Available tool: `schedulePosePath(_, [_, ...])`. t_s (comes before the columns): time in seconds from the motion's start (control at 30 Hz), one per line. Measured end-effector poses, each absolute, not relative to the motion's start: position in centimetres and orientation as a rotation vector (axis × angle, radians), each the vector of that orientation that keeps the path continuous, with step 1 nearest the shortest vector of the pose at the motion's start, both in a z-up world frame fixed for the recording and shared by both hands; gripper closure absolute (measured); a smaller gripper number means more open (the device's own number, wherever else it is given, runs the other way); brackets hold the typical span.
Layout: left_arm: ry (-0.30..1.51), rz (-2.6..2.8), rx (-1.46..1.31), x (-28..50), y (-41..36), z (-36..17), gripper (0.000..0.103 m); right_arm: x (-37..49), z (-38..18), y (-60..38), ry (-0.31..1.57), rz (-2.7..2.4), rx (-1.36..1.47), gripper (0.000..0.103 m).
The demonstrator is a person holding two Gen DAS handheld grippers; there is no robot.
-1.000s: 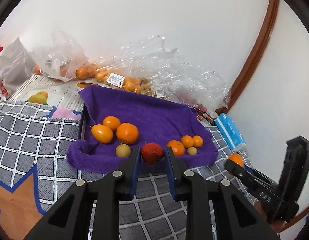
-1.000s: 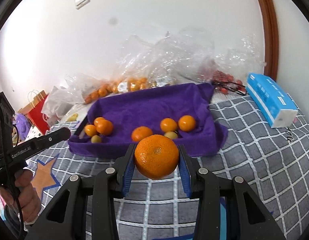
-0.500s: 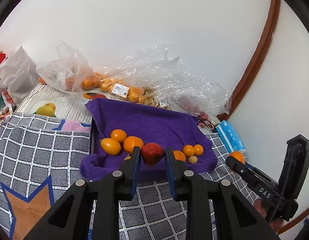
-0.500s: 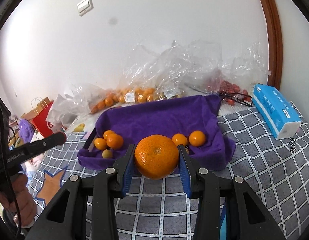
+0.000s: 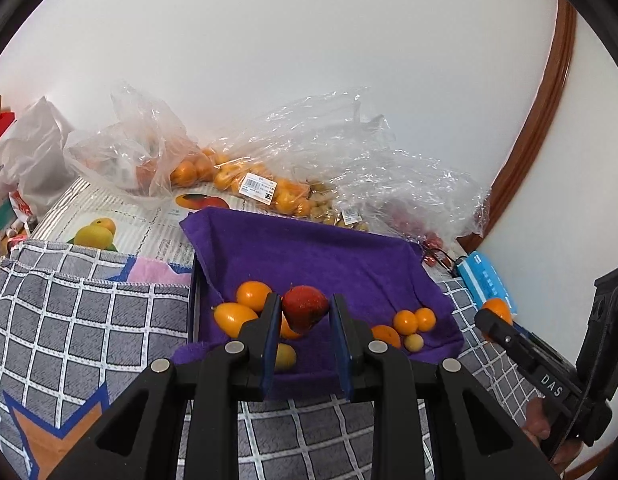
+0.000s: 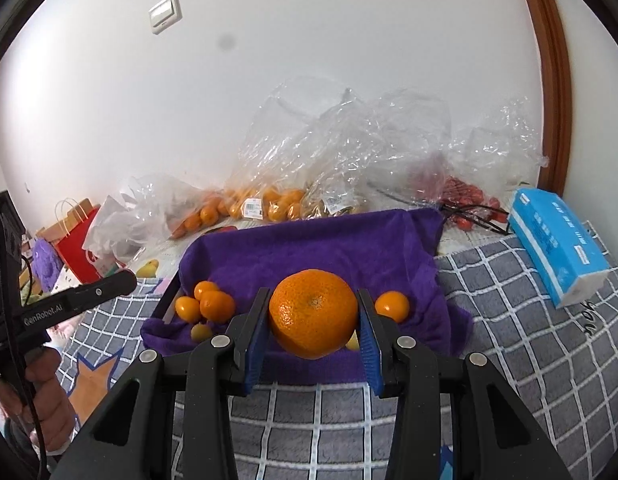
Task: Organize fruits
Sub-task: 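Lift both held fruits and carry them over the purple towel, then lower the large orange and the red fruit onto the towel and open both tools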
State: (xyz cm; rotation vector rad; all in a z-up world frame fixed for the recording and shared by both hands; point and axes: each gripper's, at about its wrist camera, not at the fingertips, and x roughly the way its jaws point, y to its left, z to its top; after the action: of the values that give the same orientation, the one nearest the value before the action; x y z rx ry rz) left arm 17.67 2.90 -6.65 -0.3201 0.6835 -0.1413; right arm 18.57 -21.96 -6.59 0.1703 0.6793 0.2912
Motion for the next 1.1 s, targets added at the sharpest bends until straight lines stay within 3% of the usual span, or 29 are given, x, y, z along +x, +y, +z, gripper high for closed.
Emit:
schedulePosePath(0.53, [0.667, -0.058, -0.393, 21.3, 7.1, -6.0, 0.080, 22.7, -5.3, -22.5, 0.600, 0.248, 0.110, 0.062])
schedulePosePath(1.1, [0.724, -0.094, -0.416, 24.0, 6.3, -11.7, 0.080, 25.7, -10.6, -25.7, 0.696, 0.199, 0.192, 0.062])
